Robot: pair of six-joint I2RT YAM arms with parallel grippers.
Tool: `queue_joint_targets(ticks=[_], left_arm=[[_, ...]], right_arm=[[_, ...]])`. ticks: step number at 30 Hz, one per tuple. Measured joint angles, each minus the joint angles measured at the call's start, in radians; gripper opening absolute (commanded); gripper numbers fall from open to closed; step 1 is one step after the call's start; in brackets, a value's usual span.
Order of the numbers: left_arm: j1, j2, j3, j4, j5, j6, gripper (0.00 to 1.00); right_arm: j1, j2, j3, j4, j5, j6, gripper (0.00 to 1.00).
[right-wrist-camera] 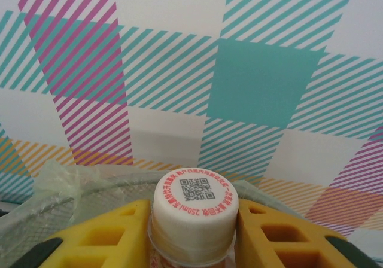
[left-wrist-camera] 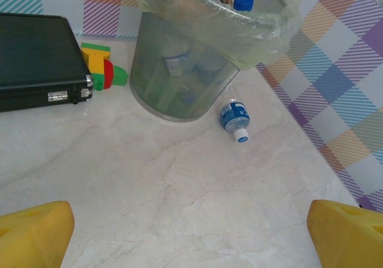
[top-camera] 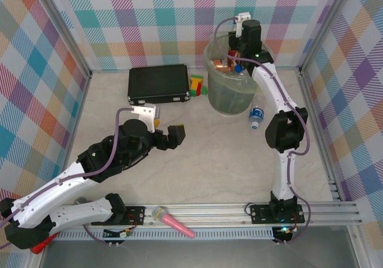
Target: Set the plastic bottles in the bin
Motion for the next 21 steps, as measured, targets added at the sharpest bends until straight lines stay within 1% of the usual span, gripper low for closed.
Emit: queue_joint_targets(ticks=[4, 11, 13, 14, 18, 20, 21], left_arm=[[0.000, 0.000, 0.000, 0.000, 0.000, 0.000, 1.00], [0.000, 0.000, 0.000, 0.000, 0.000, 0.000, 1.00], [0.000, 0.000, 0.000, 0.000, 0.000, 0.000, 1.00], [0.000, 0.000, 0.000, 0.000, 0.000, 0.000, 1.00], [0.000, -0.003, 0.000, 0.000, 0.000, 0.000, 1.00], [0.000, -0.004, 0.000, 0.000, 0.000, 0.000, 1.00], [0.000, -0.004, 0.000, 0.000, 0.000, 0.000, 1.00]], right_arm=[[-0.003, -0.002, 0.018, -0.005, 0.029, -0.055, 0.36], [-0.013, -0.008, -0.034, 0.037, 0.050, -0.098, 0.40], [-0.013, -0.011, -0.053, 0.036, 0.057, -0.105, 0.46], [-0.014, -0.011, -0.063, 0.042, 0.056, -0.107, 0.47], [-0.013, -0.012, -0.072, 0.039, 0.037, -0.103, 0.46], [-0.014, -0.016, -0.072, 0.031, 0.007, -0.093, 0.49], [-0.015, -0.021, -0.072, 0.024, -0.014, -0.085, 0.54]])
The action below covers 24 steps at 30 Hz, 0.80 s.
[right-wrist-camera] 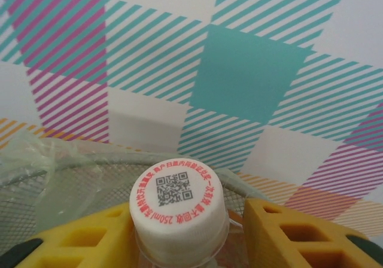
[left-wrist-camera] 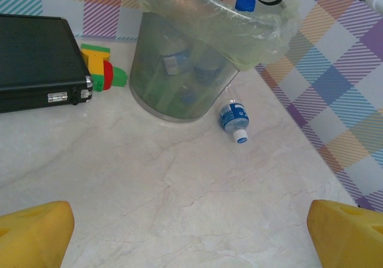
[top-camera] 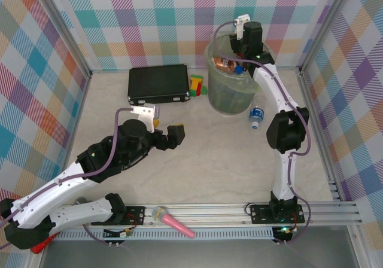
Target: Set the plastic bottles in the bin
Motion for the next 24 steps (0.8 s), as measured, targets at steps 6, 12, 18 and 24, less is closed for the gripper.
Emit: queue_joint_targets(ticks=[6, 12, 18, 24], left_arm=[[0.000, 0.000, 0.000, 0.000, 0.000, 0.000, 1.00], [0.000, 0.000, 0.000, 0.000, 0.000, 0.000, 1.00], [0.000, 0.000, 0.000, 0.000, 0.000, 0.000, 1.00], [0.000, -0.004, 0.000, 0.000, 0.001, 0.000, 1.00]], right_arm=[[0.002, -0.019, 0.004, -0.078, -0.156, 0.038, 0.83], [0.008, -0.044, 0.009, -0.157, -0.277, 0.077, 0.88], [0.006, -0.071, 0.029, -0.210, -0.381, 0.145, 0.93], [0.005, -0.105, 0.031, -0.241, -0.397, 0.205, 0.98]])
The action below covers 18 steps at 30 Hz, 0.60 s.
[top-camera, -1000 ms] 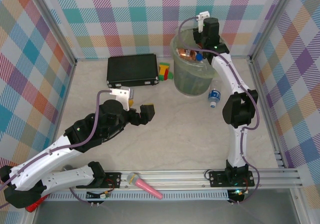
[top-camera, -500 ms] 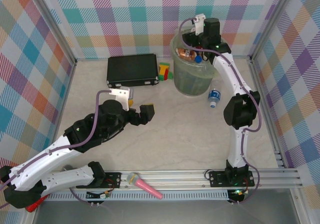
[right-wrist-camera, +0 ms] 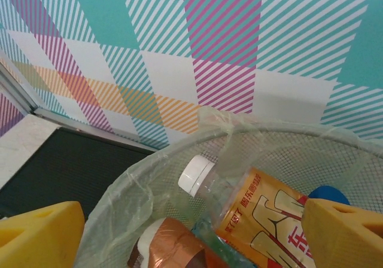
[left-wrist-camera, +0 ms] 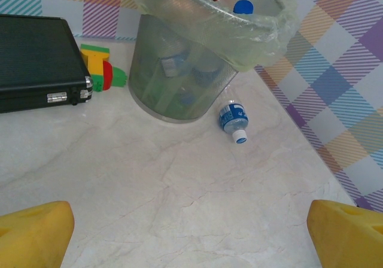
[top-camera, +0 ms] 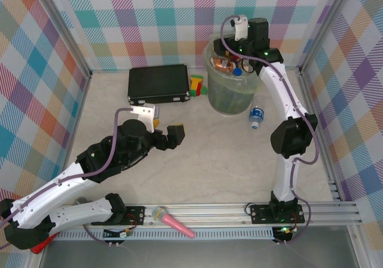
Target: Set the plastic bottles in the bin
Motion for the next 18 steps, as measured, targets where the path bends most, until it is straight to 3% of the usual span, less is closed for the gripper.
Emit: queue_joint_targets(ticks=[7, 14, 18], left_arm=[[0.000, -0.001, -0.005, 0.008, 0.011, 0.000, 1.00], [0.000, 0.028, -0.025, 0.039, 0.073, -0.003, 0.99], [0.000, 0.070, -0.037, 0.069, 0.113, -0.004, 1.00]], right_arm=[[-0.005, -0.150, -0.156, -0.007, 0.118, 0.086, 0.99], [-0.043, -0.453, -0.552, 0.064, 0.270, 0.208, 0.99], [-0.105, -0.623, -0.758, 0.081, 0.292, 0.277, 0.99]])
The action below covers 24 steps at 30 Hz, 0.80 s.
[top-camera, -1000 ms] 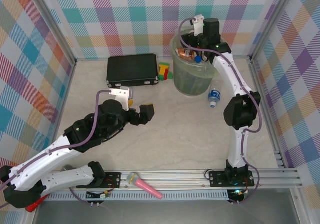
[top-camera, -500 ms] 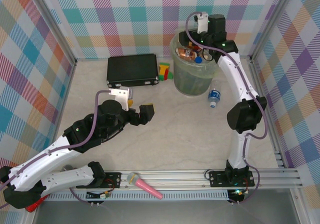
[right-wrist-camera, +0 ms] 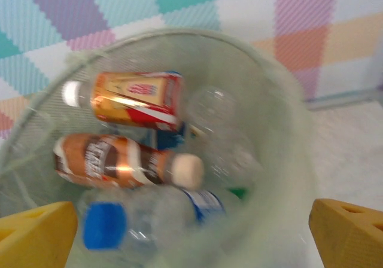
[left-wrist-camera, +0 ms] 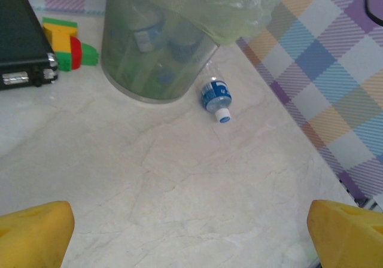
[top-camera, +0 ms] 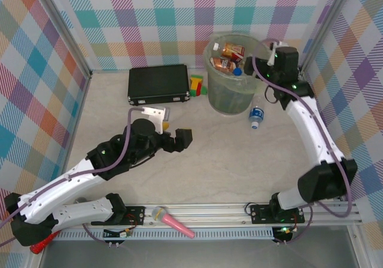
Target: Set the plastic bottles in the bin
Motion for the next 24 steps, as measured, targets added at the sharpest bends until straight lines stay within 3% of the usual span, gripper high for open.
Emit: queue_joint_targets(ticks=[4, 10, 15, 24], left_arm=[[0.000, 0.042, -0.008, 0.026, 0.033, 0.000, 0.99], [0.000, 0.082, -0.008, 0.062, 0.068, -0.004, 1.00], [0.000, 0.091, -0.008, 0.073, 0.082, -0.011, 1.00], [0.000, 0.091, -0.019, 0.073, 0.081, -0.022, 1.00]], right_arm=[[-0.073, -0.139, -0.172, 0.003, 0.000, 0.062, 0.88], [-0.110, -0.249, -0.424, 0.012, -0.051, 0.145, 0.80], [-0.110, -0.238, -0.626, 0.059, -0.145, 0.196, 0.70], [-0.110, -0.069, -0.765, 0.214, -0.206, 0.256, 0.66]])
